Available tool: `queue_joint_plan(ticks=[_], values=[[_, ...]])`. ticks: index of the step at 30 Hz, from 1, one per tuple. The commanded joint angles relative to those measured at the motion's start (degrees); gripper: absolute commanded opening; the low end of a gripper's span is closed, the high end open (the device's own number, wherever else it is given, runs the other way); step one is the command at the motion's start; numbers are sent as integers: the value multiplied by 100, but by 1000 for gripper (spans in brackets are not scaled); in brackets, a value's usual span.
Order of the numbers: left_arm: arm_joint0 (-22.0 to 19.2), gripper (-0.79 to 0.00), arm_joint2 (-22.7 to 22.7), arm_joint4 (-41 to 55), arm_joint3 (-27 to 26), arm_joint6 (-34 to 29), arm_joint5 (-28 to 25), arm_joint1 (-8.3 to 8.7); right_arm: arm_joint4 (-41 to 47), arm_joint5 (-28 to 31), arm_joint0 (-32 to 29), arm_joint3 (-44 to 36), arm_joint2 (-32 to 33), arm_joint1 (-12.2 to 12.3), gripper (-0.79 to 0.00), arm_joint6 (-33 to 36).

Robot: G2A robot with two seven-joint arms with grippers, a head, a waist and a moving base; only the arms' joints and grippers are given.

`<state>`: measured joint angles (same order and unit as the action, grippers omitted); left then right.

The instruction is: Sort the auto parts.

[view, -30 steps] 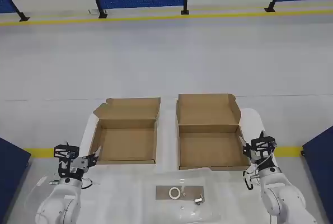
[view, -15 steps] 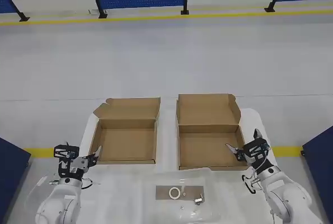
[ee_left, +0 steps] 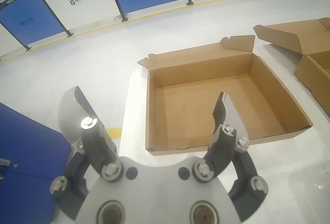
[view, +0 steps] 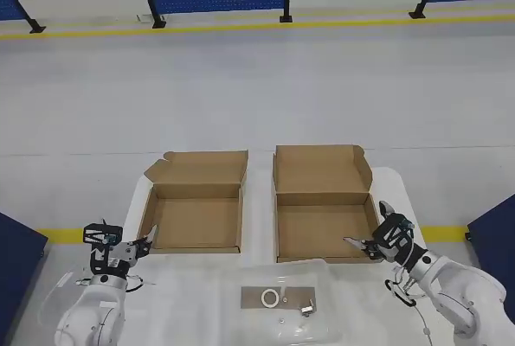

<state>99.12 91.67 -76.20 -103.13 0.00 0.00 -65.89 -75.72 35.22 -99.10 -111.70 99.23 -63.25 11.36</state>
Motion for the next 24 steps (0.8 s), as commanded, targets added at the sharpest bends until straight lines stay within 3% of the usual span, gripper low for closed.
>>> queue_joint_plan(ticks=[1, 8, 15, 24], values=[[0, 0, 0, 0, 0, 0, 0, 0, 1, 4, 0, 0, 0, 0, 0, 1], [0, 0, 0, 0, 0, 0, 0, 0, 218, 880, 131, -338, 171, 86, 0, 472], [0, 0, 0, 0, 0, 0, 0, 0, 1181, 2010, 488, -553, 144, 242, 0, 2147], [0, 0, 0, 0, 0, 0, 0, 0, 1224, 2010, 563, -579, 155, 262, 0, 2357]])
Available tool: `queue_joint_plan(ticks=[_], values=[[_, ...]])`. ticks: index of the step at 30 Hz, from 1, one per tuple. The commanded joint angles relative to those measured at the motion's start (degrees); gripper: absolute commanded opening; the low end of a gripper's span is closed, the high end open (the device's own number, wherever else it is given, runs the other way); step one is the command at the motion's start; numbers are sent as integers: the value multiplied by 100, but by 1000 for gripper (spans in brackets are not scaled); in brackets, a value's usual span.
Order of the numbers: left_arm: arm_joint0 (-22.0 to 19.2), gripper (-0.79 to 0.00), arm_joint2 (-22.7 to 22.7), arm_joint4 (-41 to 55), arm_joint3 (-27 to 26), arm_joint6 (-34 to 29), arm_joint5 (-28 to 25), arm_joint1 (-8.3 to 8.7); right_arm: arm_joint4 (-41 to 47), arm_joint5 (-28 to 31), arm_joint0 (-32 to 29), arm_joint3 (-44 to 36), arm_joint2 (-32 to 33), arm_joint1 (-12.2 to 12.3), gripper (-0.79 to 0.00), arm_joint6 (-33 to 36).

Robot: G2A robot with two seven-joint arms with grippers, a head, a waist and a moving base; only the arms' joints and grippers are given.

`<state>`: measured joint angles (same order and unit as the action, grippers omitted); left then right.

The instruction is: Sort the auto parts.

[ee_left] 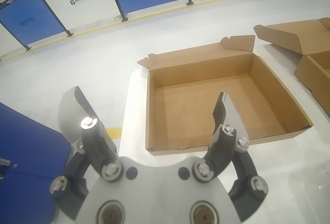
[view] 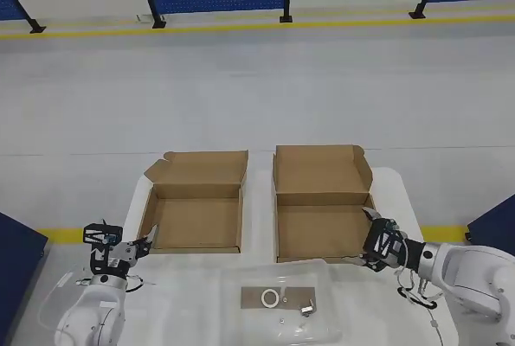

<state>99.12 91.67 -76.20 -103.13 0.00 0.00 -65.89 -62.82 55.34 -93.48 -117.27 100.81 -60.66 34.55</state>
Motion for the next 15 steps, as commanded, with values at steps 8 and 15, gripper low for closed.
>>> queue_joint_plan(ticks=[8, 15], values=[[0, 0, 0, 0, 0, 0, 0, 0, -109, 266, 206, -487, -518, 162, 0, 1052], [0, 0, 0, 0, 0, 0, 0, 0, -17, 0, 525, -529, -1268, 519, 0, 1440]])
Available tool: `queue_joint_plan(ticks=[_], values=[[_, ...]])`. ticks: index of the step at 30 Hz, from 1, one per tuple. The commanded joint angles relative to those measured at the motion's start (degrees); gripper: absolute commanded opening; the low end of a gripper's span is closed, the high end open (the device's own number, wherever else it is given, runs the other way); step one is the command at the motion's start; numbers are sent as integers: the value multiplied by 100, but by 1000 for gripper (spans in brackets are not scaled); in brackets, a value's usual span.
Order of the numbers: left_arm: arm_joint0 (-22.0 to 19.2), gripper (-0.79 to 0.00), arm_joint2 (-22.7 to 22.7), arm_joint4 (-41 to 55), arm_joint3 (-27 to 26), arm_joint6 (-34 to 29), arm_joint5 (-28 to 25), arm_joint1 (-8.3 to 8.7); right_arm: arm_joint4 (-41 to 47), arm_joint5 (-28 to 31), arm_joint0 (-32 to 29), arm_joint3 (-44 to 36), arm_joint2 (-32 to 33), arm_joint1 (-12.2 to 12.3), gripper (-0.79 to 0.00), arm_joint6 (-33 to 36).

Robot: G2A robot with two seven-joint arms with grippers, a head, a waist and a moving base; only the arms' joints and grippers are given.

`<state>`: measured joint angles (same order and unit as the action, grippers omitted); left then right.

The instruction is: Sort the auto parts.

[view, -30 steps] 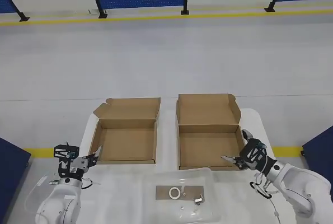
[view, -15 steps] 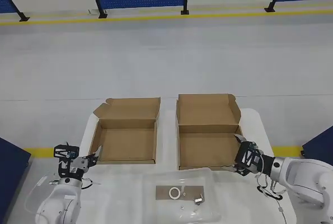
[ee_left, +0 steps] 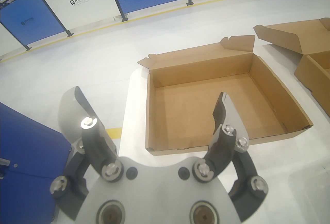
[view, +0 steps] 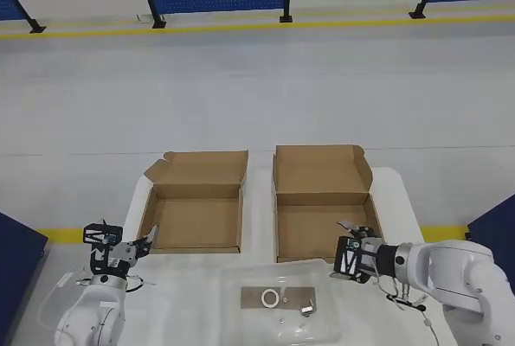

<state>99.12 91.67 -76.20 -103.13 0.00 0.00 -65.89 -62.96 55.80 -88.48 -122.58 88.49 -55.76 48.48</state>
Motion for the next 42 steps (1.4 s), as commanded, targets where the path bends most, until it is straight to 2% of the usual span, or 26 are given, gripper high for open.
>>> queue_joint_plan(ticks=[1, 8, 14, 21, 26, 38, 42], values=[[0, 0, 0, 0, 0, 0, 0, 0, -3, -45, 24, 3, -35, 30, 0, 46], [0, 0, 0, 0, 0, 0, 0, 0, -27, -46, 23, -6, -49, 31, 0, 46], [0, 0, 0, 0, 0, 0, 0, 0, -494, -92, 164, -157, -627, 187, 0, 93], [0, 0, 0, 0, 0, 0, 0, 0, -405, -430, 744, -49, -1731, 677, 0, 432], [0, 0, 0, 0, 0, 0, 0, 0, 624, -986, 1459, -33, -2514, 1104, 0, 987], [0, 0, 0, 0, 0, 0, 0, 0, 570, -944, 1440, -93, -2532, 1111, 0, 944], [0, 0, 0, 0, 0, 0, 0, 0, 656, -1008, 1557, -116, -2830, 1227, 0, 1009]])
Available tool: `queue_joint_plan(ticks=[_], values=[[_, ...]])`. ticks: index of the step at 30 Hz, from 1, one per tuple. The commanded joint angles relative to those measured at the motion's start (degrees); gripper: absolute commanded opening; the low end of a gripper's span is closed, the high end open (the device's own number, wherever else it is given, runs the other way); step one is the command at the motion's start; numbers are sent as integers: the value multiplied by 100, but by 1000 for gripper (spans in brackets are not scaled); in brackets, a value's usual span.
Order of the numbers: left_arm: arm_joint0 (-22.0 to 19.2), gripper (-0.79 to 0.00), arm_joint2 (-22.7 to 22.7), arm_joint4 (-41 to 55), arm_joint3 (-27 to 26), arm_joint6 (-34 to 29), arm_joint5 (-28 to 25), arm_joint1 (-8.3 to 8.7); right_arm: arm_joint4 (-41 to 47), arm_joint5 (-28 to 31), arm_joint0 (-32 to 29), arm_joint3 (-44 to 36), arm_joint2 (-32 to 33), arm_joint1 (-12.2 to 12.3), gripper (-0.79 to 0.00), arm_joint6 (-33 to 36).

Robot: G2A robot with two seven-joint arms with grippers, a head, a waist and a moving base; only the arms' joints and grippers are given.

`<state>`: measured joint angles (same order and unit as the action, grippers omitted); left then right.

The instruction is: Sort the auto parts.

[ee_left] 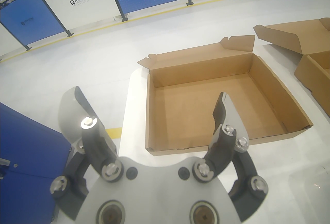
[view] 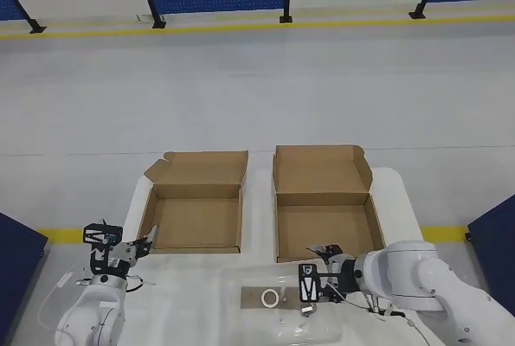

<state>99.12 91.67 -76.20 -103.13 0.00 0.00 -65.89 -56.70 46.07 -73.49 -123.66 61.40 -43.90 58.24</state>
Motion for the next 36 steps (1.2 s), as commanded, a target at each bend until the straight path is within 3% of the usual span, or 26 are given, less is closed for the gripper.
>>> queue_joint_plan(ticks=[1, 5, 12, 20, 31, 36], values=[[0, 0, 0, 0, 0, 0, 0, 0, 84, -94, 138, -3, -244, 86, 0, 93], [0, 0, 0, 0, 0, 0, 0, 0, 624, -408, 681, 34, -938, 315, 0, 408], [0, 0, 0, 0, 0, 0, 0, 0, 1857, -1183, 2353, 47, -2567, 665, 0, 1183], [0, 0, 0, 0, 0, 0, 0, 0, 2878, -1617, 4239, 306, -4357, 627, 0, 1616], [0, 0, 0, 0, 0, 0, 0, 0, 2821, -1620, 4207, 309, -4380, 622, 0, 1611], [0, 0, 0, 0, 0, 0, 0, 0, 2510, -1756, 4139, 347, -4564, 489, 0, 1737]])
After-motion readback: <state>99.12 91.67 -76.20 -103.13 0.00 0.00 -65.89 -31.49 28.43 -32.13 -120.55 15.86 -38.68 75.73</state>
